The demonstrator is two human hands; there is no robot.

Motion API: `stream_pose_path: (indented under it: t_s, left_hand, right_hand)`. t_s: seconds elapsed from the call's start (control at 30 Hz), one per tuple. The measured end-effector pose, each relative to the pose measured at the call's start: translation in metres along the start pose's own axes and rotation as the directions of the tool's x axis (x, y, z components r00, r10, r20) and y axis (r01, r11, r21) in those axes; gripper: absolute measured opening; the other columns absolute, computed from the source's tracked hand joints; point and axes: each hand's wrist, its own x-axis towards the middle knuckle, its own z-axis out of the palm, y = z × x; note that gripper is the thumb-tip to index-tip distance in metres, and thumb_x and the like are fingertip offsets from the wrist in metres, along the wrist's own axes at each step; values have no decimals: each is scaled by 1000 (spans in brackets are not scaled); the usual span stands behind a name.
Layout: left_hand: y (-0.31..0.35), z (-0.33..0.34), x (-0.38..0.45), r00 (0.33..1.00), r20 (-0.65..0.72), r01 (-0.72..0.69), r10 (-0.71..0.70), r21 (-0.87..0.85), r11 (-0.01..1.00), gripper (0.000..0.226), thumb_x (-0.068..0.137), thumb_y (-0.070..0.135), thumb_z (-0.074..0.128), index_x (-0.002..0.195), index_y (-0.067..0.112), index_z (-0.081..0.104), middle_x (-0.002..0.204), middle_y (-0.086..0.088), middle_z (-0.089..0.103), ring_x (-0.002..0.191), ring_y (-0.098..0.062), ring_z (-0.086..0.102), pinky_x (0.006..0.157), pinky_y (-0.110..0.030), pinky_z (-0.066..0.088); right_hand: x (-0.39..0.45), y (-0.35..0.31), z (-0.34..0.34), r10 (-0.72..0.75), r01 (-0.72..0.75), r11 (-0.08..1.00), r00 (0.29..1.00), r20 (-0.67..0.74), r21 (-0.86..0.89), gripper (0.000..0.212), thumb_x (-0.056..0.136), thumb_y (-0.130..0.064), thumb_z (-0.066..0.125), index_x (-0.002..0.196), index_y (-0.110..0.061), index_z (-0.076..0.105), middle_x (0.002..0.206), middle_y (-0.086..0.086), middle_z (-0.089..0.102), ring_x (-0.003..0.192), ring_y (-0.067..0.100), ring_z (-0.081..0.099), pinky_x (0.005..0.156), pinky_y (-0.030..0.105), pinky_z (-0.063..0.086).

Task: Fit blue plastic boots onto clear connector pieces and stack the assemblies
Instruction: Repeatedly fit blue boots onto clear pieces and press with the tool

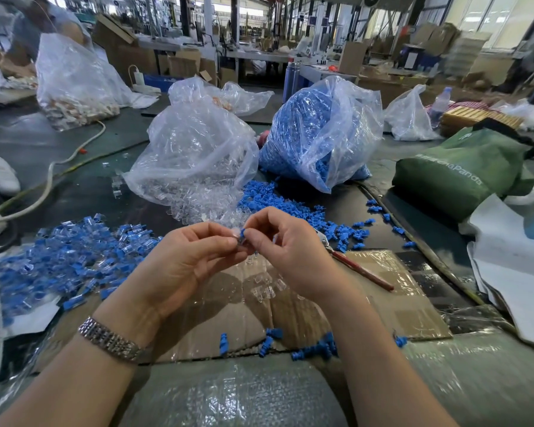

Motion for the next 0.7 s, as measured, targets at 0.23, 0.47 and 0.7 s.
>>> stream_pose_path:
  t_s: [0.23, 0.47, 0.7]
  left_hand:
    - [0, -1, -1, 1000, -13, 8, -7, 66, 998, 22, 73, -5, 71, 94, -3, 76, 102, -26, 74, 94, -33, 76, 71, -26, 62]
    - [2, -1, -5, 997, 11, -78, 78, 227, 971, 32, 64, 16, 83, 94, 6, 80, 94, -26, 75, 85, -29, 77, 73, -25, 61]
    - [1, 0, -4, 993, 7, -114, 116, 251, 961, 27, 65, 14, 80, 91, 5, 80, 94, -25, 75, 83, -26, 77, 72, -25, 61]
  right_hand:
    - [-3, -4, -2, -67, 67, 998, 997, 25, 20, 4, 99, -16, 65, 99, -18, 67, 87, -4, 66, 75, 4, 56, 72, 16, 42]
    - [-4, -4, -2, -138, 139, 989, 990, 31, -53, 3, 100, -13, 63, 100, -16, 65, 86, -5, 62, 77, 8, 54, 71, 15, 40]
    - [-5, -6, -1, -140, 141, 988, 990, 31, -56, 5, 100, -15, 64, 100, -20, 63, 85, -13, 59, 76, 5, 54, 70, 17, 41]
